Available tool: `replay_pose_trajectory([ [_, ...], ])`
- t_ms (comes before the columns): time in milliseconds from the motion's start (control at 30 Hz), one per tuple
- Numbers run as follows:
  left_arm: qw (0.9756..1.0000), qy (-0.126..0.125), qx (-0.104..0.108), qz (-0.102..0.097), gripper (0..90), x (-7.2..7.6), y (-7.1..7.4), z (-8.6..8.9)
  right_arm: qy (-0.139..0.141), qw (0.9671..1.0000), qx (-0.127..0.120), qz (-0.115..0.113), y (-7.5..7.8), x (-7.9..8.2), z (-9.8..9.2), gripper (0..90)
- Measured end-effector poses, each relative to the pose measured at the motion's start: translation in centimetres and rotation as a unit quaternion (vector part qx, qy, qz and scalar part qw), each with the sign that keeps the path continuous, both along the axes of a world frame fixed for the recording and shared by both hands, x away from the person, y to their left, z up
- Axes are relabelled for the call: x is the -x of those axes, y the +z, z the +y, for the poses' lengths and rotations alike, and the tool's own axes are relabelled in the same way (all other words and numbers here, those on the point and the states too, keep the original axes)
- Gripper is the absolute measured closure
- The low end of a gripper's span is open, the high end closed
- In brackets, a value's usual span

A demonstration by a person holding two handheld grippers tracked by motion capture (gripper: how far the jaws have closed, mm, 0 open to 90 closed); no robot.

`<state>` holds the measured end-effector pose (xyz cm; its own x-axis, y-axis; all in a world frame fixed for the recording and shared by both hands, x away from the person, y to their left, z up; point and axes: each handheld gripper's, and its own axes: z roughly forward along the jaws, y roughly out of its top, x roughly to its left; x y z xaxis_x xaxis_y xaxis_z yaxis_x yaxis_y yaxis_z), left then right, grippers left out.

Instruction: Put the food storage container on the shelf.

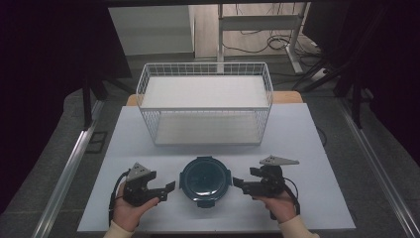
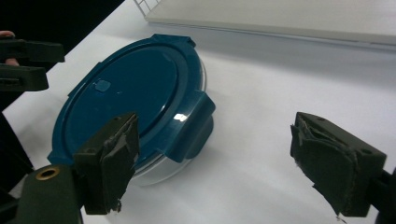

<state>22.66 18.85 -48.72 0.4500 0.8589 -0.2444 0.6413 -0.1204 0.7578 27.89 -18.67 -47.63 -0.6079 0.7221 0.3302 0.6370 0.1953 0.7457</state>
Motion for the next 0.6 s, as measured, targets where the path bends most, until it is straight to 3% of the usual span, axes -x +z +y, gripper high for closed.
replay_pose_trajectory([
  [67, 1.0000, 0.002, 0.004, 0.001, 19.7, 0.0, 0.1, 0.0, 0.000, 1.0000, -0.003, 0.004, -0.1, -0.1, 0.1, 15.3],
  [133, 0.9999, 0.001, 0.014, 0.010, 19.2, 0.0, 0.3, -0.1, 0.006, 0.9996, -0.015, 0.025, -0.4, -0.2, 0.7, 13.9],
  [200, 0.9998, 0.001, 0.019, 0.011, 19.1, -0.1, 0.5, -0.2, 0.008, 0.9995, -0.013, 0.026, -0.5, -0.2, 0.9, 13.6],
  [333, 0.9979, -0.012, 0.047, 0.043, 18.6, -0.8, 0.8, -1.0, 0.012, 0.9993, -0.015, 0.032, 0.0, -0.1, 2.0, 11.6],
  [400, 0.9973, -0.014, 0.050, 0.051, 17.3, -1.0, 0.8, -1.2, 0.012, 0.9988, -0.020, 0.043, 0.2, -0.2, 2.3, 10.2],
  [433, 0.9949, -0.023, 0.063, 0.075, 16.1, -1.8, 0.8, -1.5, 0.010, 0.9986, -0.020, 0.048, 0.2, -0.3, 2.5, 10.0],
  [467, 0.9931, -0.026, 0.076, 0.085, 15.4, -2.2, 0.8, -1.6, 0.008, 0.9986, -0.019, 0.048, 0.2, -0.5, 2.6, 10.0],
  [600, 0.9896, -0.030, 0.098, 0.101, 13.2, -3.2, 1.1, -1.7, -0.002, 0.9967, -0.037, 0.072, 0.1, -1.3, 3.3, 9.5],
])
